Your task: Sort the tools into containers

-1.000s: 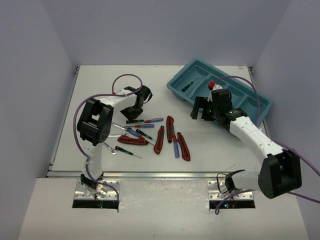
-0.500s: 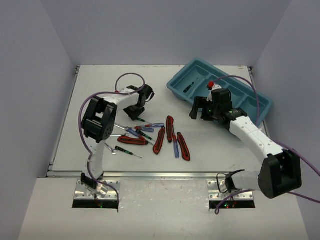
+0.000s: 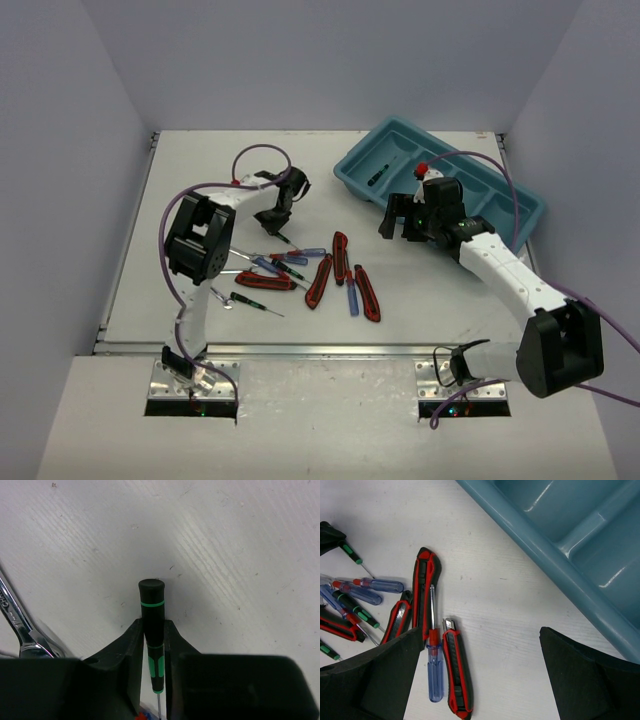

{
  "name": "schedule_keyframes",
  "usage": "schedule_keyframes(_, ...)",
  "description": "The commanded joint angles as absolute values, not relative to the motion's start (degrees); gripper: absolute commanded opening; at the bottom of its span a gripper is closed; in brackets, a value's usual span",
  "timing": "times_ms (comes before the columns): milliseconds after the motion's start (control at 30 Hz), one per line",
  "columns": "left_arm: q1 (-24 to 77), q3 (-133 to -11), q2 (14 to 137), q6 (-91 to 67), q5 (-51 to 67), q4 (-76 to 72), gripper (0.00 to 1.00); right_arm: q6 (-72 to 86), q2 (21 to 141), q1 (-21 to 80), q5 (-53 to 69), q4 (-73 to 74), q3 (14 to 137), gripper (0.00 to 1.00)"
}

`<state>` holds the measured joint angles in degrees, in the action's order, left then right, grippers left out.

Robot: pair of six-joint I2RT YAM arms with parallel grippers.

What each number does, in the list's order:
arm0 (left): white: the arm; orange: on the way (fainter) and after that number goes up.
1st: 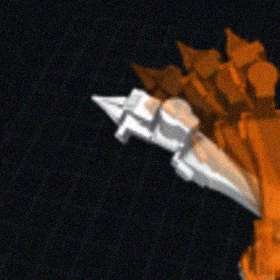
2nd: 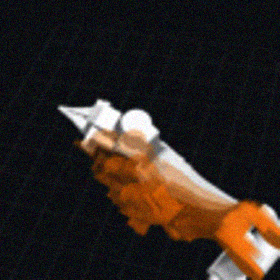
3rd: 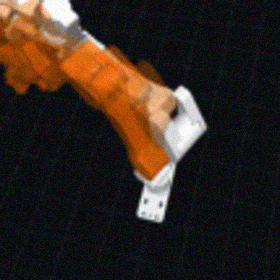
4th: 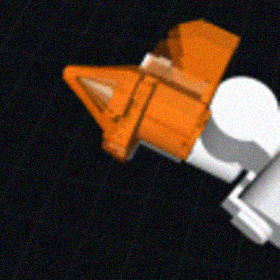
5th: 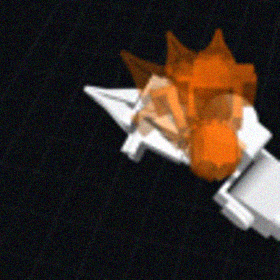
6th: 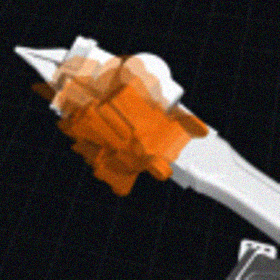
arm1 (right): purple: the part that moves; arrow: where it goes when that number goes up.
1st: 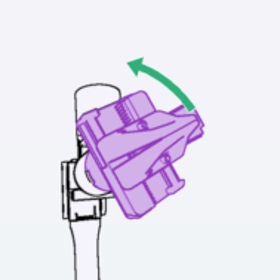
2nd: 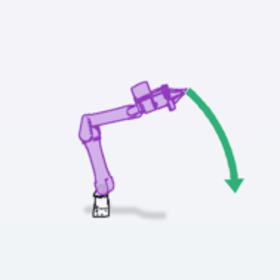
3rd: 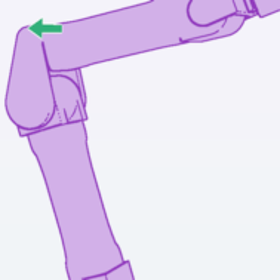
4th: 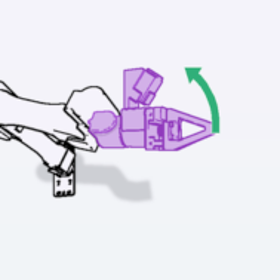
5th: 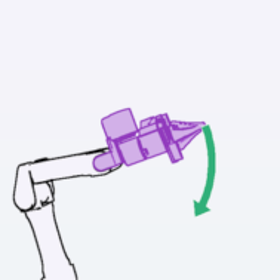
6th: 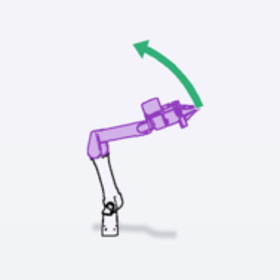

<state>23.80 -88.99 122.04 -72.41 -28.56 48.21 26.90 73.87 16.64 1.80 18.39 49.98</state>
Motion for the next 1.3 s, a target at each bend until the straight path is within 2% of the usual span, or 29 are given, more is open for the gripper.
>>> schedule_keyframes(0, 22.6, -90.0, 120.5, -70.4, -29.0, 41.9, 0.00, 25.1, 71.3, 16.7, 5.2, 14.0, 51.4, 0.99)
schedule_keyframes(167, 22.5, -87.0, 113.3, -68.1, -30.7, 35.1, 0.00, 23.2, 69.5, 16.7, 16.0, 7.3, 48.0, 0.99)
schedule_keyframes(267, 22.5, -83.7, 108.3, -66.9, -32.2, 29.8, 0.00, 22.9, 69.1, 16.8, 28.8, -0.1, 45.2, 0.99)
schedule_keyframes(400, 22.5, -76.8, 101.3, -62.2, -30.0, 21.0, 0.00, 21.7, 69.9, 18.6, 35.9, -4.1, 44.6, 0.99)
schedule_keyframes(467, 22.6, -71.6, 97.4, -57.9, -25.6, 14.8, 0.00, 21.6, 70.2, 20.3, 37.3, -5.7, 44.2, 0.99)
schedule_keyframes(533, 22.6, -63.3, 91.6, -53.0, -16.7, 0.9, 0.00, 22.1, 71.1, 22.7, 37.8, -8.2, 44.9, 0.99)
schedule_keyframes(633, 22.9, -52.3, 83.4, -49.6, -4.9, -10.8, 0.00, 23.1, 73.5, 25.7, 35.6, -8.2, 47.1, 0.98)
schedule_keyframes(733, 24.8, -45.3, 77.0, -49.2, 3.8, -21.7, 0.00, 31.8, 77.9, 26.9, 34.0, -10.2, 49.5, 0.91)
schedule_keyframes(833, 27.7, -41.7, 71.7, -49.0, 6.5, -24.9, 0.00, 35.8, 81.9, 29.3, 35.5, -14.9, 50.5, 0.84)
schedule_keyframes(1000, 32.0, -41.8, 67.6, -48.0, 5.0, -22.7, 0.00, 36.6, 85.7, 34.5, 31.4, -15.5, 53.3, 0.82)
schedule_keyframes(1067, 32.5, -41.9, 66.9, -47.8, 5.7, -21.4, 0.00, 38.2, 86.4, 35.7, 29.1, -16.5, 53.9, 0.77)
schedule_keyframes(1100, 32.6, -41.8, 66.6, -48.0, 6.1, -21.2, 0.00, 38.5, 86.6, 35.8, 27.9, -16.9, 54.0, 0.71)
schedule_keyframes(1167, 32.7, -40.7, 65.1, -47.9, 6.3, -21.1, 0.00, 39.0, 86.4, 36.1, 26.1, -18.6, 53.5, 0.51)
schedule_keyframes(1267, 32.8, -40.0, 64.0, -46.7, 4.8, -19.3, 0.00, 39.7, 85.3, 36.1, 25.2, -21.8, 51.5, 0.15)
